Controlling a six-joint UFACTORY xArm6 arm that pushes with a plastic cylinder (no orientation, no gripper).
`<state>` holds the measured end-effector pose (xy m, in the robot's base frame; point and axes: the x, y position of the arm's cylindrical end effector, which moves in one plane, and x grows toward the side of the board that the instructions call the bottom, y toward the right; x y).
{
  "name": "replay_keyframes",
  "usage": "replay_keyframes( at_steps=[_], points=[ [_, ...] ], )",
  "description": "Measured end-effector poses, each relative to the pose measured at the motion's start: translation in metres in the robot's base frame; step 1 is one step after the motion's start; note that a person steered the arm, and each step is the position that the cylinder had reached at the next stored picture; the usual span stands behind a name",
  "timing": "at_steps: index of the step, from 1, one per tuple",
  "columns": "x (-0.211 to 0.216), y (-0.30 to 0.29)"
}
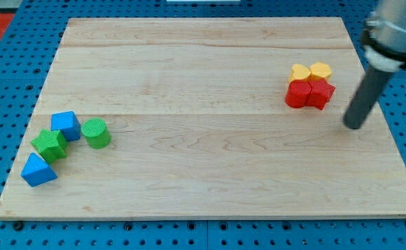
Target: Separate the red circle from the red star
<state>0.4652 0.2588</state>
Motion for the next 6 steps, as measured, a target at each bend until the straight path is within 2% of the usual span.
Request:
replay_keyframes(
  at_steps=[1,2,4,5,6],
  points=[
    [-0.041,0.014],
    [-0.053,-0.009],
    [-0.053,-0.194],
    [-0.053,-0.236],
    [-0.029,-0.166]
  ],
)
